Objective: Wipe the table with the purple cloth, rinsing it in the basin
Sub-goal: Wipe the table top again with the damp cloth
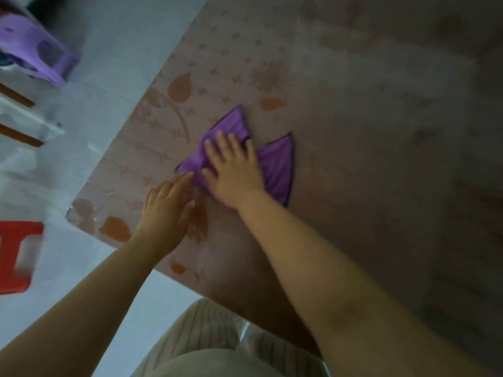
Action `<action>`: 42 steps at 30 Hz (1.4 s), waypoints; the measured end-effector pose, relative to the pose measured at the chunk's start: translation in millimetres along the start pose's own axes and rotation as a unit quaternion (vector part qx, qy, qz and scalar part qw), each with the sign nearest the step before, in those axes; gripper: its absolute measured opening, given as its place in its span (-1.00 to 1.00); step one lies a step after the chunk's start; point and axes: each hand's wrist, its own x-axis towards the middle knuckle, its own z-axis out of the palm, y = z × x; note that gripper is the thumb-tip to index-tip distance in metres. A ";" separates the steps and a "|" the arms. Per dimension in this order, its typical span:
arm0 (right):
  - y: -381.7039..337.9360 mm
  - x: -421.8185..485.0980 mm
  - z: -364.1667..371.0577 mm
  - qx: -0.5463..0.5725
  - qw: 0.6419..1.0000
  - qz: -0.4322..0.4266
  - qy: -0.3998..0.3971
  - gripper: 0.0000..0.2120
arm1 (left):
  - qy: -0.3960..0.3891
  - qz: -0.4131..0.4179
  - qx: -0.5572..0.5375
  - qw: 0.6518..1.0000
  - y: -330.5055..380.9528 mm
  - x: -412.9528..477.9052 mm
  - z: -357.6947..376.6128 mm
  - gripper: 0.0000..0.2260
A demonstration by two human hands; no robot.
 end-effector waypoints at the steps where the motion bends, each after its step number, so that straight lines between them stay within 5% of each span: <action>1: -24.3 -14.4 8.7 -0.003 0.999 -0.042 -0.015 -0.44 | 0.000 -0.001 -0.005 1.000 1.3 3.2 -1.6 -0.49; 5: -22.4 -69.5 24.3 -0.003 0.994 -0.101 -0.029 -0.48 | -0.001 0.032 -0.010 0.999 0.6 20.4 -3.2 -0.44; 11: 144.6 -114.9 -1.2 -0.017 0.981 0.171 0.095 -0.44 | -0.013 0.040 -0.014 0.999 0.5 48.3 -0.1 -0.40; 13: 228.0 -121.6 -25.4 -0.020 0.949 0.297 0.105 -0.40 | -0.012 0.050 -0.021 0.998 -0.7 53.5 0.2 -0.41; 16: 317.5 -121.7 -62.2 0.036 0.854 0.502 0.130 -0.38 | 0.008 0.074 -0.017 0.997 -6.8 60.5 0.3 -0.46; 19: 334.2 -70.2 -84.0 0.090 0.791 0.585 0.154 -0.42 | 0.028 0.076 -0.003 0.997 -14.1 66.7 -4.7 -0.50; 21: 310.1 -10.4 -90.0 0.079 0.836 0.526 0.131 -0.42 | 0.031 0.066 0.011 0.997 -18.4 67.0 -6.2 -0.51; 24: 221.7 83.6 -80.0 0.034 0.943 0.318 0.089 -0.42 | 0.022 0.046 0.027 0.998 -22.7 64.7 -6.7 -0.49; 26: 133.5 116.5 -63.8 0.014 0.981 0.185 0.050 -0.43 | 0.017 0.032 0.029 0.999 -24.7 61.1 -7.9 -0.46; 30: -19.8 83.8 -14.6 -0.009 0.999 -0.042 0.000 -0.42 | 0.025 0.019 0.020 0.999 -28.8 57.4 -15.4 -0.45; 33: -64.0 12.8 17.3 0.001 0.991 -0.130 -0.014 -0.46 | 0.029 0.012 0.008 0.999 -32.4 59.4 -17.9 -0.44; 38: -18.7 -84.4 29.6 -0.005 0.994 -0.104 0.015 -0.46 | 0.028 0.048 -0.011 0.998 -29.2 54.3 -15.4 -0.40; 42: 104.8 -116.6 3.4 -0.036 0.991 0.100 0.080 -0.43 | 0.002 0.060 -0.036 0.998 -29.1 41.1 -13.8 -0.40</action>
